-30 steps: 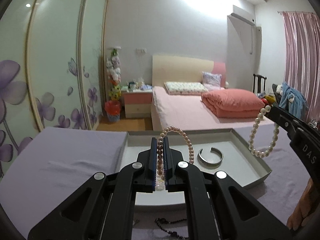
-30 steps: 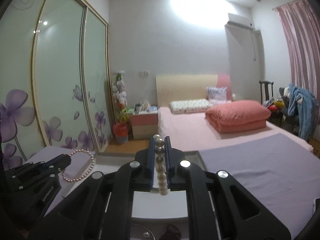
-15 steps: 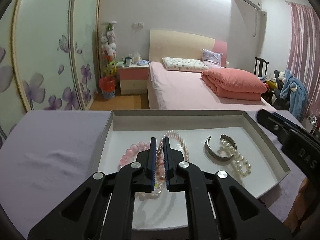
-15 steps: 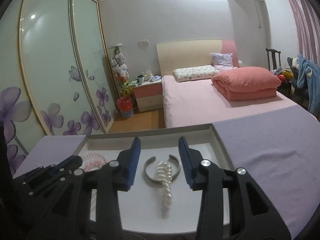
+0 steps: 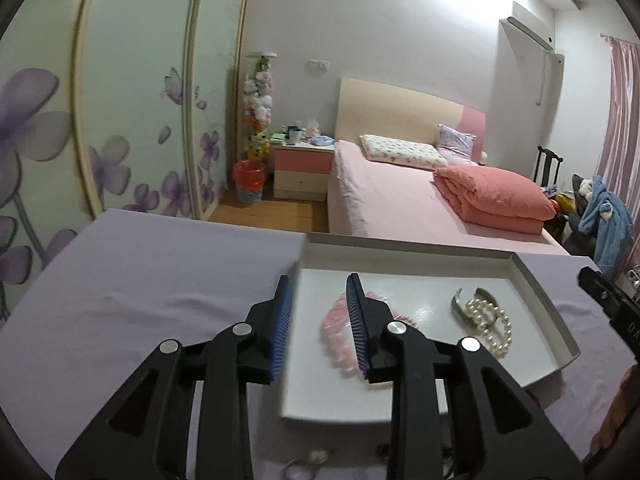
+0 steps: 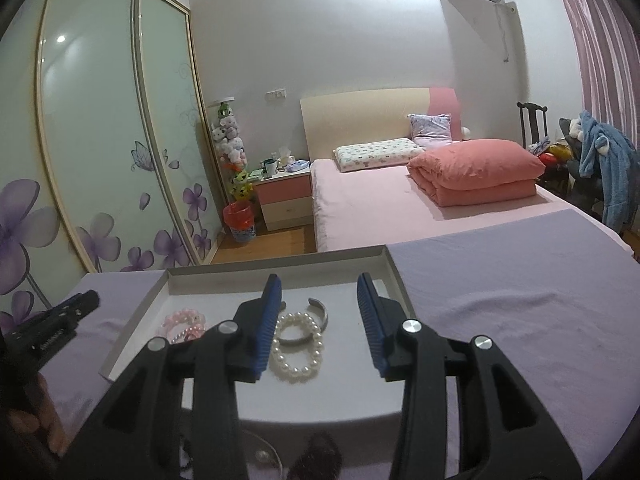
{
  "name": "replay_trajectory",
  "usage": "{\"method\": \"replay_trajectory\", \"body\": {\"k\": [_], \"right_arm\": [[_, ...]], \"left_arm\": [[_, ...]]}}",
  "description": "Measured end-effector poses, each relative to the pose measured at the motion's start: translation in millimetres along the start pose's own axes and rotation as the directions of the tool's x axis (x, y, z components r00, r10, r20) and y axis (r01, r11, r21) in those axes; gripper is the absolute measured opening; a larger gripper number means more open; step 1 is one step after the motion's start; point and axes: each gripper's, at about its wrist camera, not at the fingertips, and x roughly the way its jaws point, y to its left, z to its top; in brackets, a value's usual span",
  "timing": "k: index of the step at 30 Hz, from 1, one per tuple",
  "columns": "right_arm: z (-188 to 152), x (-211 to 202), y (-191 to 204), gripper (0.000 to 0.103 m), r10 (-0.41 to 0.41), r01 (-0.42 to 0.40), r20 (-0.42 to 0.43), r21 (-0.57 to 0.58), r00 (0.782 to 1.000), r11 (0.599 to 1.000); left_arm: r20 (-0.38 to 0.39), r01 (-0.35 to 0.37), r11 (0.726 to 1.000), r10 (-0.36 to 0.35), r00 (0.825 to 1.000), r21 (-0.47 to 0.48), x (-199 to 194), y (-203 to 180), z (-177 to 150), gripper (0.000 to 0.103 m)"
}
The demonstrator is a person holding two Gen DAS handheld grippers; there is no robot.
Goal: Organize jewelry
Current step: 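Withdraw both grippers from the box toward the remaining jewelry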
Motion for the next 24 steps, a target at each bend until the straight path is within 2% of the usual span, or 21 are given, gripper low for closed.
{"method": "replay_trajectory", "body": {"k": [5, 12, 15, 18, 24], "right_arm": [[-6, -16, -7, 0.040, -0.009, 0.010, -0.026, 0.008, 1.000, 1.000], [-32, -24, -11, 0.040, 0.001, -0.009, -0.158, -0.053, 0.987, 0.999], [-48, -25, -10, 0.040, 0.018, -0.036, -0.236, -0.072, 0.972, 0.997], [-65, -24, -9, 0.040, 0.025, -0.063, -0.320, -0.108, 0.947, 0.992], [-92, -25, -6, 0.047, 0.021, -0.097, -0.414, -0.163, 0.910, 0.982]], "left_arm": [[-0.010, -0.027, 1.000, 0.027, 1.000, -0.005, -17, 18, -9, 0.030], [-0.067, -0.047, 0.999, 0.047, 0.997, 0.006, -31, 38, -29, 0.043], [-0.101, -0.034, 0.999, 0.036, 0.994, 0.022, -35, 41, -37, 0.047], [-0.125, -0.015, 0.998, 0.023, 0.992, 0.061, -39, 42, -45, 0.052], [-0.165, 0.020, 0.991, 0.001, 0.986, 0.129, -43, 35, -60, 0.057]]}}
